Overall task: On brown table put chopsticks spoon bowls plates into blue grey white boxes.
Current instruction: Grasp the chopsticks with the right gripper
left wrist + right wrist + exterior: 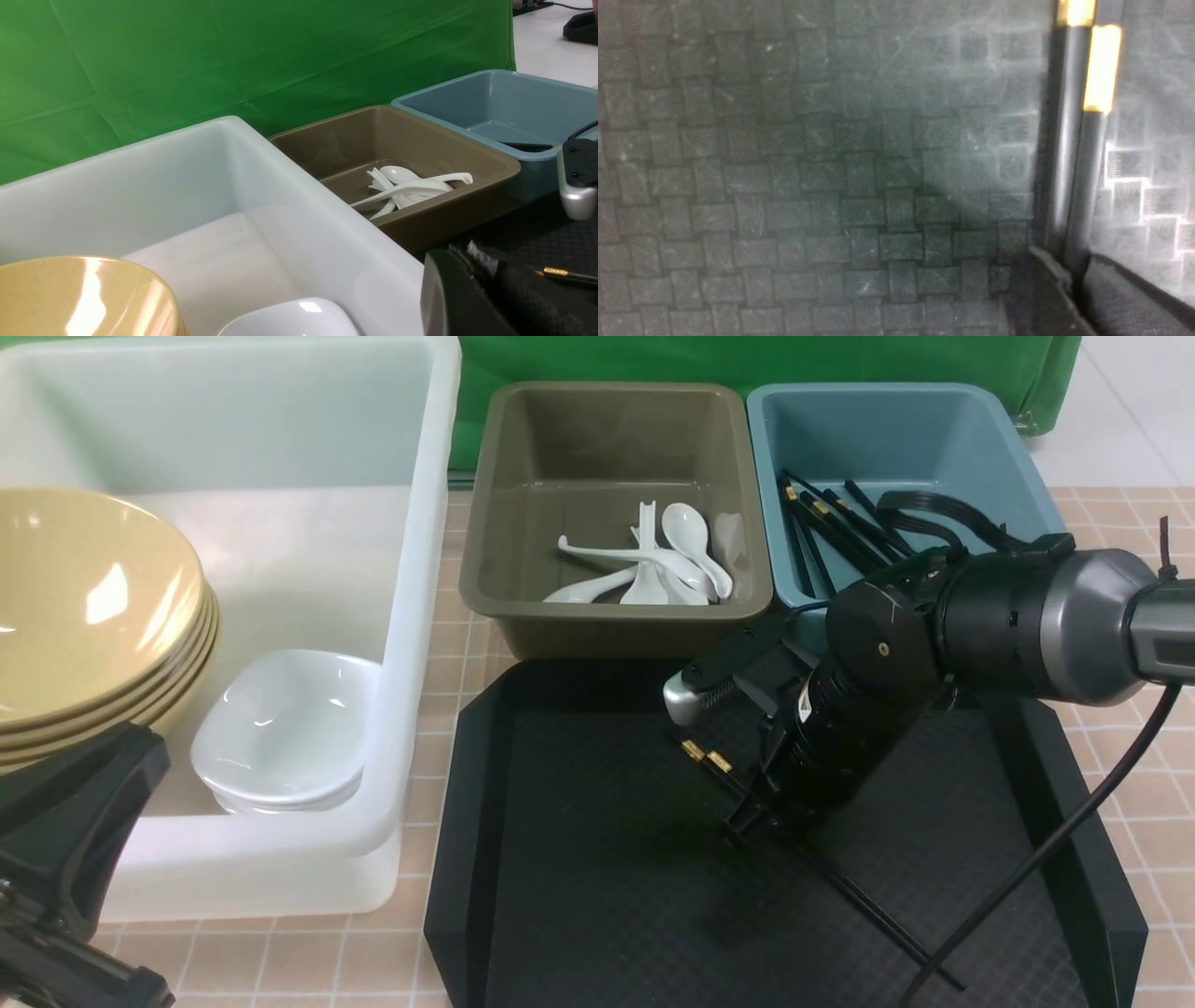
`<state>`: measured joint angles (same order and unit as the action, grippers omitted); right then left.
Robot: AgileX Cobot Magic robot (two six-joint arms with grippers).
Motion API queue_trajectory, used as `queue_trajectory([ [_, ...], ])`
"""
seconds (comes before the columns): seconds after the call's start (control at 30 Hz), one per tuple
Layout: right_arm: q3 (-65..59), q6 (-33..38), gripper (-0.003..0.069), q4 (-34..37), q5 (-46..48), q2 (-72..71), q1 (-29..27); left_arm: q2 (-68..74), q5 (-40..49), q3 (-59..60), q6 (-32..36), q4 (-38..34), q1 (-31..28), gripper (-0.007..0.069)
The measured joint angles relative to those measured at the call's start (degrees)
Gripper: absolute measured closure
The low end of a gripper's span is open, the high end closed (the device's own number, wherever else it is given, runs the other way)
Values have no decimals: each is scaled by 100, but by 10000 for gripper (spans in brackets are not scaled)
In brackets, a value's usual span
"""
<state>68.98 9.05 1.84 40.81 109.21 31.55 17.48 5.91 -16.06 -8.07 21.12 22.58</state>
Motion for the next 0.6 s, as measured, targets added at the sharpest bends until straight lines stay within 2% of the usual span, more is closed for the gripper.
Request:
queue_trajectory([
  [0.2, -114, 43, 522, 99, 164, -359, 5, 0, 75, 0, 0, 0, 0, 631],
  [0.3, -128, 43, 610, 114, 65, -1065, 5, 0, 96, 0, 0, 0, 0, 631],
  [0.6, -128, 43, 617, -18, -514, -2309, -204, 0, 13, 0, 0, 14, 0, 631],
])
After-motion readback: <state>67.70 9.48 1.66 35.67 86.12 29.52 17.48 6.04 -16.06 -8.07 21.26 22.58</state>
